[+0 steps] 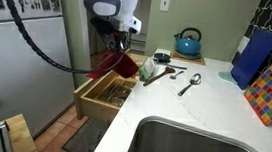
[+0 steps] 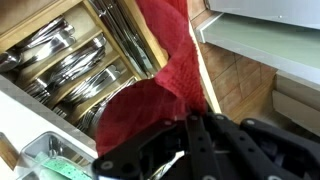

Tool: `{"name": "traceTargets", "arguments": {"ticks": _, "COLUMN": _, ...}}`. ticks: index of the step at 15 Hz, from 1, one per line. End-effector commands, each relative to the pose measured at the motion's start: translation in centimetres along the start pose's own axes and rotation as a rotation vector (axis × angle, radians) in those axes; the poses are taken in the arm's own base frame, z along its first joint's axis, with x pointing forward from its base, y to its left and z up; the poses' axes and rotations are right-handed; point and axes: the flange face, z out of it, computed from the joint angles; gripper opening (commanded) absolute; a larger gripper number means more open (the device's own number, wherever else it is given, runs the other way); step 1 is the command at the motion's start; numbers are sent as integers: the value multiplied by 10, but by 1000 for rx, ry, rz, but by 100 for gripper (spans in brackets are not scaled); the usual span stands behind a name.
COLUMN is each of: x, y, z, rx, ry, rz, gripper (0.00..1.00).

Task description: Fold the towel and hang it over the edge of the drawer

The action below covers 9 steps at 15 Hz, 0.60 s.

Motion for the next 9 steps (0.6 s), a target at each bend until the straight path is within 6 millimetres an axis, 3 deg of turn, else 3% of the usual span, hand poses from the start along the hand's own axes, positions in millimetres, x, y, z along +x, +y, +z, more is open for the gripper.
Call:
{"name": "traceTargets", "arguments": {"ticks": 1, "x": 0, "y": 1, "z": 1, "rx": -1, "ry": -3, "rz": 2, "gripper": 5}}
{"name": "traceTargets", "arguments": {"ticks": 3, "x": -2, "y": -6, "z": -5, "rx": -21, "ry": -15, "rz": -66, "gripper": 1}}
{"name": "traceTargets", "arguments": {"ticks": 4, "x": -16, "y": -21, "z": -23, "rx": 19, "ry": -51, "rz": -155, "gripper": 1}}
{"name": "traceTargets", "arguments": {"ticks": 6, "x": -15, "y": -18, "z": -39, "rx": -136, "ry": -48, "rz": -165, "gripper": 1}}
{"name": "traceTargets", "arguments": {"ticks": 7, "x": -22, "y": -23, "z": -48, "rx": -61, "ry": -110, "rz": -279, "gripper": 1}}
{"name": "traceTargets", "arguments": {"ticks": 9, "x": -22, "y": -21, "z": -66, "rx": -233, "ry": -70, "rz": -284, "gripper": 1}}
